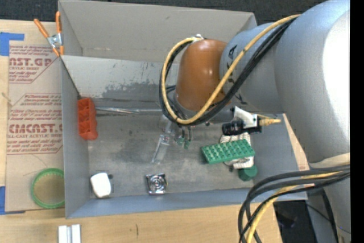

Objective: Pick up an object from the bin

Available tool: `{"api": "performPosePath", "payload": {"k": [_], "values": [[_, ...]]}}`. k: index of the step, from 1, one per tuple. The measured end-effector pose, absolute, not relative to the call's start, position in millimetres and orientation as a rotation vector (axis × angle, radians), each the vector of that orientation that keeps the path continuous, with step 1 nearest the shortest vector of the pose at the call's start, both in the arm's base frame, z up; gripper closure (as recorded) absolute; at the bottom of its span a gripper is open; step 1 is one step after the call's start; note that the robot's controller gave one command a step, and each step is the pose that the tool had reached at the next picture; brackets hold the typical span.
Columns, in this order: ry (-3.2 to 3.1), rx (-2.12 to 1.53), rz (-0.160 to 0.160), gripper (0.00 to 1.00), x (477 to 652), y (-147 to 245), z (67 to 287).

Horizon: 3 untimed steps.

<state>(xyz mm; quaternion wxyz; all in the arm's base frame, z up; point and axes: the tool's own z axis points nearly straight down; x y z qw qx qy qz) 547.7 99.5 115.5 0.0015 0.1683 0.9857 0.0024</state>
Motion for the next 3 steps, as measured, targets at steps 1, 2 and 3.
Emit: {"api": "performPosePath", "payload": {"k": [1, 2, 3], "values": [[3.072, 0.653, 0.003, 0.0, 537.9, 73, 93], [3.049, 0.749, 0.008, 0.0, 491.5, 32, 93], [3.095, 0.57, 0.001, 0.0, 491.3, 4, 109]]}}
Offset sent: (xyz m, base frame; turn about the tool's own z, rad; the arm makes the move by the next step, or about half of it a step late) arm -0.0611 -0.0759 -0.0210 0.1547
